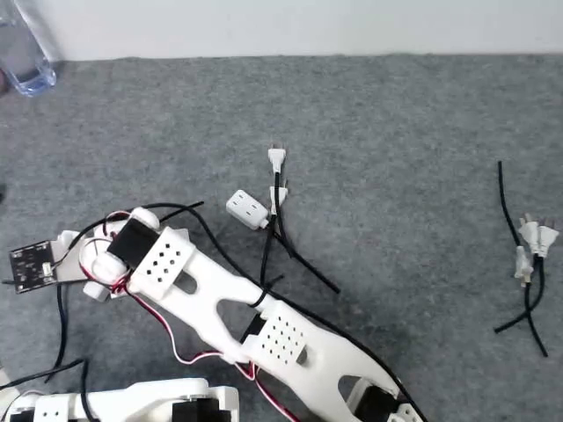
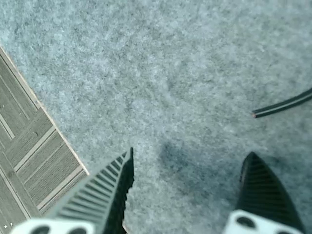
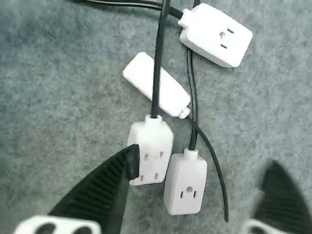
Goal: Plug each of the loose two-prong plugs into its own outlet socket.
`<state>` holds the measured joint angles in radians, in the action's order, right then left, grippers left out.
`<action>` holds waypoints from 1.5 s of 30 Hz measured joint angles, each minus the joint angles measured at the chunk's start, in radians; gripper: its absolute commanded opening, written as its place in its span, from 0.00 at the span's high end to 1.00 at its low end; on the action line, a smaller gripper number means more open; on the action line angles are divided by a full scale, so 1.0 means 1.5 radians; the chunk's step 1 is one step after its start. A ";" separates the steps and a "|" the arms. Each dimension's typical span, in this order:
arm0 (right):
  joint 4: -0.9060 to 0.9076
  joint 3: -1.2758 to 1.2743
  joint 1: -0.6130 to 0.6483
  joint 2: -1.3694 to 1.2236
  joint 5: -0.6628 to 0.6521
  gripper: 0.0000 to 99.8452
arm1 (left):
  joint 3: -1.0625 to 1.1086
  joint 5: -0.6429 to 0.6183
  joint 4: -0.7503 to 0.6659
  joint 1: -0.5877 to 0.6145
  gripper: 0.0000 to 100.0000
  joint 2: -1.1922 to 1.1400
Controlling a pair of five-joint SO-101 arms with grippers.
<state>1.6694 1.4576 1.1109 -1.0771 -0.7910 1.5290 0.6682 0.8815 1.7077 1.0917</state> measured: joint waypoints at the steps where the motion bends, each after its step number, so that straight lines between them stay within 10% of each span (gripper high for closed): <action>1: 0.011 0.011 0.000 0.000 0.000 0.33 | 0.000 0.000 0.000 0.000 0.67 0.000; 11: 0.056 0.036 -0.109 0.274 0.026 0.33 | 0.000 0.000 0.000 -0.041 0.67 0.000; 28: 0.057 -0.511 -0.679 0.707 0.035 0.33 | -0.089 -0.003 0.000 -0.401 0.67 0.000; 33: 0.019 -0.675 -0.806 0.700 0.036 0.33 | -0.143 -0.154 0.000 -0.536 0.67 0.000; 39: -0.161 -0.910 -0.793 0.699 0.036 0.42 | -0.200 -0.414 0.092 -0.684 0.67 0.000; 45: -0.259 -0.959 -0.667 0.693 0.036 0.66 | -0.194 -0.404 0.116 -0.601 0.67 0.000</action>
<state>1.2812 0.0184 0.1105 -0.0384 -0.7373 1.2375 0.0621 1.0549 0.8055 1.0917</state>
